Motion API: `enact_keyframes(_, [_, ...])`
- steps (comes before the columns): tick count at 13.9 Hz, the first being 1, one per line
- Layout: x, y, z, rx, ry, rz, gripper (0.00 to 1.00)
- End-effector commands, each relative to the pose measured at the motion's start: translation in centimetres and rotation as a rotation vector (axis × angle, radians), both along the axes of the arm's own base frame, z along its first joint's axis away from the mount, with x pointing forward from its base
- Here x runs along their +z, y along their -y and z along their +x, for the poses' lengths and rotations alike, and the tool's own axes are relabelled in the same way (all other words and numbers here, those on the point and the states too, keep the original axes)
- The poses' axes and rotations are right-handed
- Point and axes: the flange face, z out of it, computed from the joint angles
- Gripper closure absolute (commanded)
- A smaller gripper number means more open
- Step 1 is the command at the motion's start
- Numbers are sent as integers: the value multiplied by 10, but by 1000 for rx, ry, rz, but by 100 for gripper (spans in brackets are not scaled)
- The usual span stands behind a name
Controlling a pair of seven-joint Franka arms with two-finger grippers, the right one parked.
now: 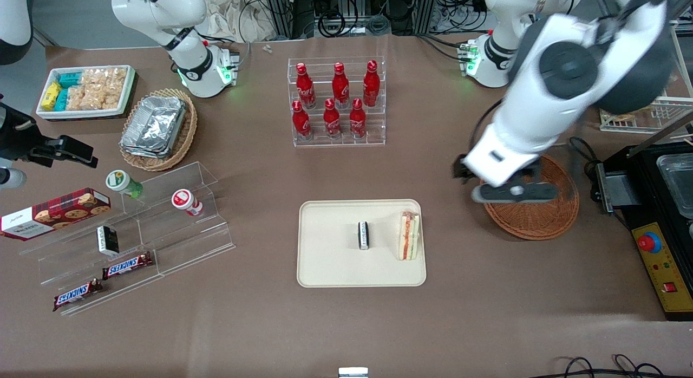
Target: Place sandwich from basket to tray
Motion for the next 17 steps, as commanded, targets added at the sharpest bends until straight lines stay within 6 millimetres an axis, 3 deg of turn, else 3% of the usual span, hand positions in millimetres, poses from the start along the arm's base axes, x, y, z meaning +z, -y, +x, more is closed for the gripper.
enact_keyframes(1, [26, -65, -23, -14, 1, -24, 0])
enact_keyframes(4, [44, -140, -30, 0, -13, -81, 0])
enact_keyframes(6, [45, -158, -45, 26, -13, -73, 0])
enact_keyframes(9, [38, -155, -49, 54, -24, -59, 0])
enact_keyframes(17, [54, -123, -45, 39, 19, -59, 0])
